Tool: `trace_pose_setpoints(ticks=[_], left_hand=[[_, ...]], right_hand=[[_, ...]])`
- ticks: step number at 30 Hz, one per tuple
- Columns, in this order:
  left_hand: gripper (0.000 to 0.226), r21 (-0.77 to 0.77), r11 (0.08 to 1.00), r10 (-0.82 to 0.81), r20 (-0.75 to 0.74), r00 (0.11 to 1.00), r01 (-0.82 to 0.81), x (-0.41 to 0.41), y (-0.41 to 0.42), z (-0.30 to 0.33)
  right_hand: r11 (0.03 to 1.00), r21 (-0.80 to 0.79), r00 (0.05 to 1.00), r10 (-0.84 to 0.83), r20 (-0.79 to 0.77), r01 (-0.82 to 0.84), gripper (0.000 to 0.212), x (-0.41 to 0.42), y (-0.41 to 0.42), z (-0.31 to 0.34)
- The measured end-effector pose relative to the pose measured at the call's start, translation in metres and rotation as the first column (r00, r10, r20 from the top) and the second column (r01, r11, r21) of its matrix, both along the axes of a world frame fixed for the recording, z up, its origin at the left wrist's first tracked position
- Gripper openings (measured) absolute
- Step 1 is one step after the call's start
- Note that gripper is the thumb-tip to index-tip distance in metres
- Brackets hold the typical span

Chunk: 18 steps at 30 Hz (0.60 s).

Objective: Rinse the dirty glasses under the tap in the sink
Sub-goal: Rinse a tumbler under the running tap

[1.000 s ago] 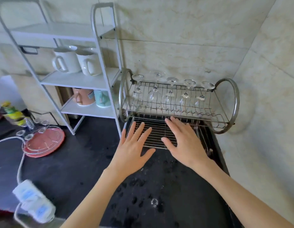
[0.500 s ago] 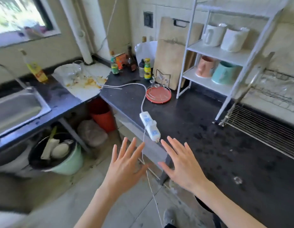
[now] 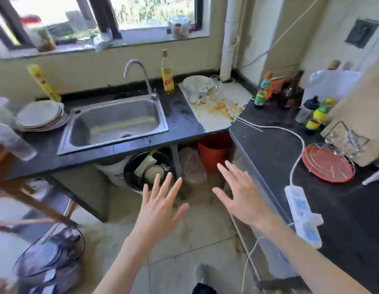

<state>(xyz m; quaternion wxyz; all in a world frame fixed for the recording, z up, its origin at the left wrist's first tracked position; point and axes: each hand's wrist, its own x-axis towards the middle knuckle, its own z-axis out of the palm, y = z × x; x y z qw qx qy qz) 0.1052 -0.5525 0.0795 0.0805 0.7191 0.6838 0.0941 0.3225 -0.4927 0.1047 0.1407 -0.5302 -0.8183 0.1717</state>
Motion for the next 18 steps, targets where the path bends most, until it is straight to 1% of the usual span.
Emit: trace_pose_setpoints(ticks=[4, 7, 10, 15, 18], left_hand=[[0.097, -0.041, 0.994, 0.105, 0.01, 0.994, -0.105, -0.022, 0.062, 0.01], [0.087, 0.001, 0.986, 0.165, 0.048, 0.985, -0.165, -0.04, 0.113, 0.021], [0.083, 0.006, 0.98, 0.199, 0.059, 0.978, -0.199, -0.057, 0.158, 0.02], [0.086, -0.087, 0.978, 0.19, 0.02, 0.982, -0.187, -0.084, 0.235, 0.003], [0.099, -0.106, 0.986, 0.135, 0.034, 0.99, -0.131, -0.098, 0.285, -0.007]], right_hand=[[0.999, -0.02, 0.999, 0.04, -0.017, -0.04, 0.063, -0.023, 0.082, 0.011], [0.997, -0.037, 0.998, 0.066, 0.001, -0.066, 0.062, -0.044, 0.135, 0.015], [0.995, -0.062, 0.996, 0.084, 0.025, -0.083, 0.062, -0.064, 0.183, 0.01], [0.994, -0.078, 0.995, 0.08, 0.061, -0.075, 0.06, -0.085, 0.269, 0.003], [0.995, -0.093, 0.994, 0.038, 0.105, -0.029, 0.061, -0.095, 0.318, -0.001]])
